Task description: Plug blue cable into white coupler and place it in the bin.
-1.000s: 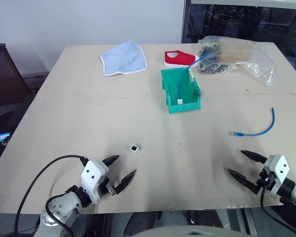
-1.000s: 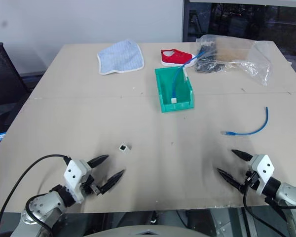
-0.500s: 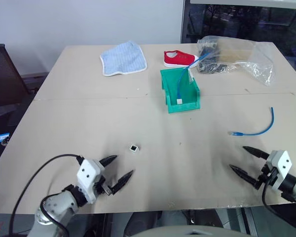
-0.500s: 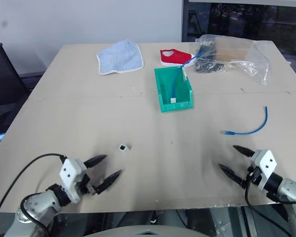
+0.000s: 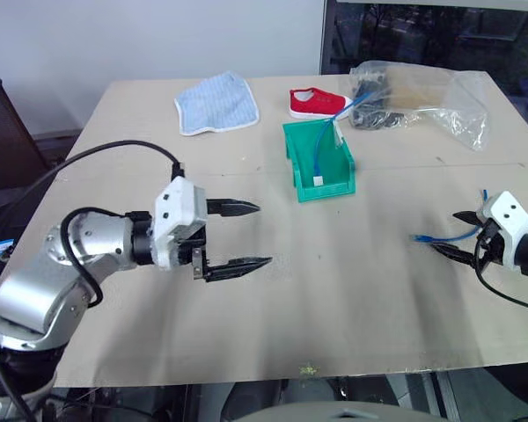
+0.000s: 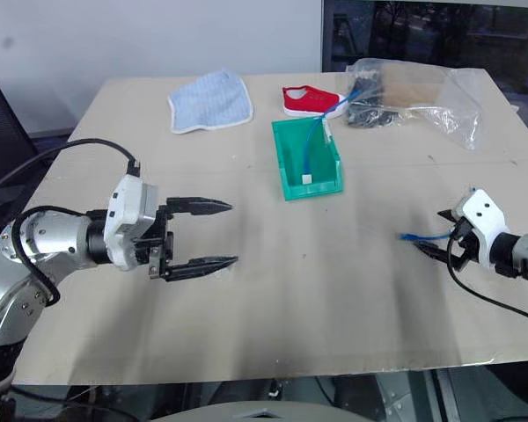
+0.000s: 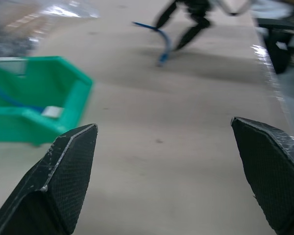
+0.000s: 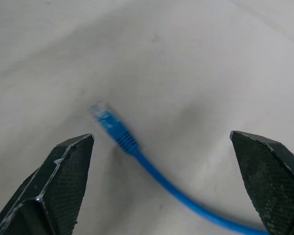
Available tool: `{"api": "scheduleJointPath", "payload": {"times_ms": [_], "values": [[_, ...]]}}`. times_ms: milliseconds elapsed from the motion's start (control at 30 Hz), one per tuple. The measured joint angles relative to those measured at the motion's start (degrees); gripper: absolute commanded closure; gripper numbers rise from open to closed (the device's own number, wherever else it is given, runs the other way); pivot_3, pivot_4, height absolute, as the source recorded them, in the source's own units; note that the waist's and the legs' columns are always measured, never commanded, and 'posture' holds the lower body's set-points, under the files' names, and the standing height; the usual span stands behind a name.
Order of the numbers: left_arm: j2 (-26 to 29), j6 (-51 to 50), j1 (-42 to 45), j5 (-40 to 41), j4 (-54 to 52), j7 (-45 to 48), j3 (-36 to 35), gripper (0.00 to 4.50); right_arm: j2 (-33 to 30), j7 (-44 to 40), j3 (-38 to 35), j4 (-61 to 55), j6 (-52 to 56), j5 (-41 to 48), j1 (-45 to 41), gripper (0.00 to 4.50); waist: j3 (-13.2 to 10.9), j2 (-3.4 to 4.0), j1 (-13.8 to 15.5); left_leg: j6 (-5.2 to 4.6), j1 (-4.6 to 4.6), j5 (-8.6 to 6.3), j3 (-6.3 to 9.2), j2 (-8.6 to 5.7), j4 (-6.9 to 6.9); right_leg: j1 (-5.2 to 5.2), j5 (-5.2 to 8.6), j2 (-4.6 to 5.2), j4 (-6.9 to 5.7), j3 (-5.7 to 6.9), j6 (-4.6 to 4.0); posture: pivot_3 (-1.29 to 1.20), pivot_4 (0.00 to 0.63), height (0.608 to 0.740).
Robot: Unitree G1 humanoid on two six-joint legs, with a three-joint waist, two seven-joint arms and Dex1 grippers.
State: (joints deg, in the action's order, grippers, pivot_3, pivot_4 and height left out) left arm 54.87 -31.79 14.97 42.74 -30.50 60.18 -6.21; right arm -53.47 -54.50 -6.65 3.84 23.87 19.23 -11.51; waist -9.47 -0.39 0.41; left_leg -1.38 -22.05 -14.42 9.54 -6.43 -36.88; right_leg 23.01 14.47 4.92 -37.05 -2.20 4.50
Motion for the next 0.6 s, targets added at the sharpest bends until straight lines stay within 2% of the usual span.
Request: {"api": "scheduleJointPath", "payload": {"times_ms": [100,200,233,300,333,367,400,433,533,600], "values": [[0.00,-1.46,4.42,-0.12,0.77,0.27,1.41,0.00,-0.59,-3.07,3.91,2.50,3.16,-0.91,-4.65,0.09,0.00,0.00,0.02,0.01,-0.29,0.00,-0.04,0.01,0.03,0.31,0.00,0.01,0.01,-0.05,0.01,0.00,0.150,0.740],[0.00,-2.82,5.67,-0.28,1.31,0.01,1.73,0.00,-1.31,-6.26,6.22,3.21,4.27,-1.38,-5.35,0.09,0.00,0.00,0.11,0.01,-0.65,0.01,-0.04,0.02,-0.06,0.60,-0.01,0.01,0.00,-0.04,0.01,0.00,0.150,0.740],[0.01,-3.41,5.73,-0.28,1.36,-0.01,1.76,0.00,-1.56,-7.45,6.68,3.53,4.44,-1.72,-6.04,0.32,0.00,-0.01,0.15,0.01,-0.65,0.01,-0.05,0.01,-0.08,0.60,-0.01,0.01,0.00,-0.06,0.02,0.00,0.150,0.740],[0.03,-4.22,5.83,-0.26,1.35,-0.08,1.77,0.00,-1.65,-8.57,7.57,4.20,4.41,-2.38,-7.10,0.96,0.00,-0.02,0.08,0.01,-0.66,0.01,-0.08,0.01,-0.13,0.60,-0.01,0.00,-0.02,-0.08,0.01,0.00,0.150,0.740],[0.03,-4.52,5.85,-0.25,1.33,-0.21,1.77,0.00,-1.58,-9.06,8.05,4.92,4.15,-2.70,-7.74,1.48,0.00,-0.02,0.06,0.01,-0.65,0.01,-0.09,0.01,-0.16,0.60,-0.02,0.00,-0.05,-0.09,0.01,0.00,0.150,0.740],[0.02,-4.75,5.85,-0.24,1.31,-0.33,1.76,0.00,-1.51,-9.32,8.14,5.41,4.05,-2.91,-8.07,1.81,0.00,-0.02,0.09,0.01,-0.65,0.01,-0.09,0.02,-0.19,0.60,-0.02,-0.01,-0.10,-0.09,0.01,0.00,0.150,0.740],[0.02,-5.11,5.86,-0.24,1.29,-0.50,1.75,0.00,-1.30,-9.75,8.23,6.07,4.03,-3.06,-8.50,2.49,0.00,-0.03,0.13,0.01,-0.65,0.01,-0.08,0.01,-0.22,0.59,-0.02,-0.01,-0.15,-0.08,0.01,0.00,0.150,0.740],[0.02,-5.36,5.86,-0.21,1.28,-0.67,1.74,0.00,-1.21,-10.14,8.37,6.32,4.10,-3.13,-8.78,2.82,0.00,-0.03,0.15,0.01,-0.65,0.01,-0.10,0.01,-0.23,0.60,-0.02,0.00,-0.19,-0.08,0.01,0.00,0.150,0.740],[0.00,-6.11,5.91,0.24,1.10,-1.39,1.59,0.00,-0.50,-11.53,8.76,6.38,4.29,-3.09,-9.13,4.43,0.00,-0.03,0.16,0.01,-0.64,0.01,-0.12,0.01,-0.32,0.60,-0.02,0.00,-0.33,-0.09,0.01,0.00,0.150,0.740],[0.00,-6.73,5.93,0.55,0.89,-1.54,1.35,0.00,-0.27,-12.45,8.98,6.41,4.45,-3.08,-9.32,4.48,0.00,-0.03,0.15,0.01,-0.63,0.01,-0.14,0.01,-0.34,0.61,-0.02,0.00,-0.39,-0.10,0.02,0.00,0.150,0.740]]}}
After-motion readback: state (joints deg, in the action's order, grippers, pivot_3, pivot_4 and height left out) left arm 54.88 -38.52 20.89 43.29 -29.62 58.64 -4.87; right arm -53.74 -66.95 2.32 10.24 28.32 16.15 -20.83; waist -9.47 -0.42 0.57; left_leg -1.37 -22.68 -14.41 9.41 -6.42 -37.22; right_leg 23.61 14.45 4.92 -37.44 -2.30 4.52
